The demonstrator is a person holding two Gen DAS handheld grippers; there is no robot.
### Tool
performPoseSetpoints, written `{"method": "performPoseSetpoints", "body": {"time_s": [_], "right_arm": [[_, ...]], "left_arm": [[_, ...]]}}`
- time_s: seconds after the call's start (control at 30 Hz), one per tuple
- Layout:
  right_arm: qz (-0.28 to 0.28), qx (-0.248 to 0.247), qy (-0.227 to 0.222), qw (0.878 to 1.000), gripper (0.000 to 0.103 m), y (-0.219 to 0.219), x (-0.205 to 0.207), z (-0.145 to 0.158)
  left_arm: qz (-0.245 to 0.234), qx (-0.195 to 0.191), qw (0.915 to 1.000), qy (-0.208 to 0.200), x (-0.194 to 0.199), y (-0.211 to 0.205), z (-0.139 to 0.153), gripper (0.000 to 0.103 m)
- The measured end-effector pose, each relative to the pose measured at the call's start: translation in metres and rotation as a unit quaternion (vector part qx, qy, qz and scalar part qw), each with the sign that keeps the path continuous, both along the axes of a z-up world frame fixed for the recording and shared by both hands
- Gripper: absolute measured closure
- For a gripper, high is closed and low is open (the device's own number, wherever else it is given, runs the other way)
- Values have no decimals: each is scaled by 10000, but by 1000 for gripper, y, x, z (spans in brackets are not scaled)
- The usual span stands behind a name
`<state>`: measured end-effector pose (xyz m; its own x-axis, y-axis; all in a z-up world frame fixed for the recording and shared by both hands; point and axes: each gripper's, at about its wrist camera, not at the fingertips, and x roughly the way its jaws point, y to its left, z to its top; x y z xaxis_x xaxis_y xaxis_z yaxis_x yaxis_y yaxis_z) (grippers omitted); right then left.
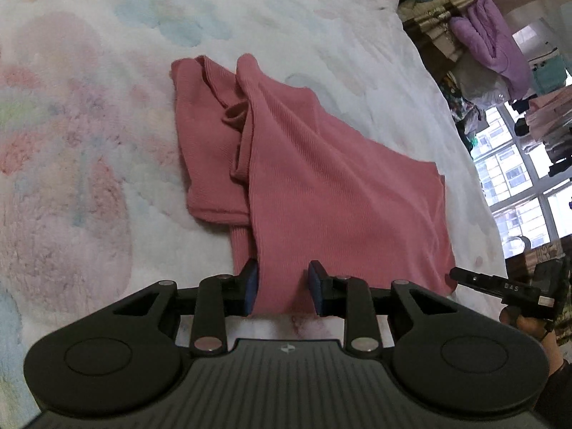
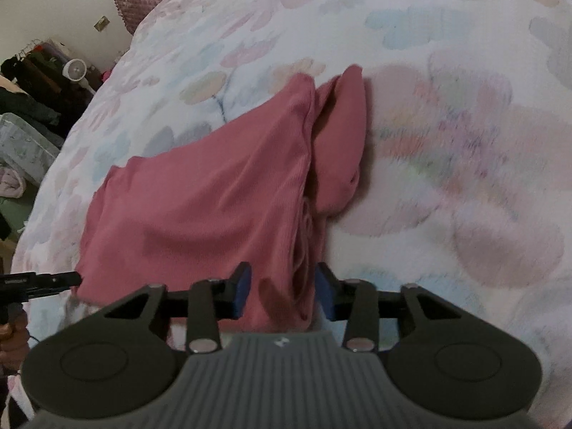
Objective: Fold small clothes
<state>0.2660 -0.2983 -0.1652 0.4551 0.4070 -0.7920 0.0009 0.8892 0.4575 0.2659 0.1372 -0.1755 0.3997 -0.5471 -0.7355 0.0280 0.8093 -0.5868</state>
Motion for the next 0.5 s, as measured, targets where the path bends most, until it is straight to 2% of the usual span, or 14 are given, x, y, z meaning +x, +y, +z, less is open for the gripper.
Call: {"method": "performPoseSetpoints", "body": {"time_s": [0.07, 0.1, 0.13, 0.2, 0.33, 0.43, 0.5], "right_arm": [[55, 84, 100, 9999, 89, 2, -4, -5], [74, 53, 139, 9999, 96, 4, -5, -7], [98, -2, 175, 9998, 102, 5, -5, -9], [74, -1, 190, 9998, 103, 4, -5, -10], [-162, 117, -92, 9998, 103, -11, -9, 8], [-289, 168, -124, 9994, 103, -24, -10, 12], [-283, 212, 21, 9994, 103, -25, -9, 2]], "left_arm": [[-127, 48, 9999, 41, 1, -5, -4, 74], [-215, 128, 9997, 15, 0, -7, -5, 84], [-284, 226, 9993, 12, 1, -10, -6, 100], [-235, 159, 9995, 103, 3, -8, -6, 100], [-7, 56, 9999, -112, -4, 14, 12, 100], [-7, 41, 10000, 38, -6, 25, 6, 100], [-117, 74, 9997, 180, -6, 21, -3, 100]]}}
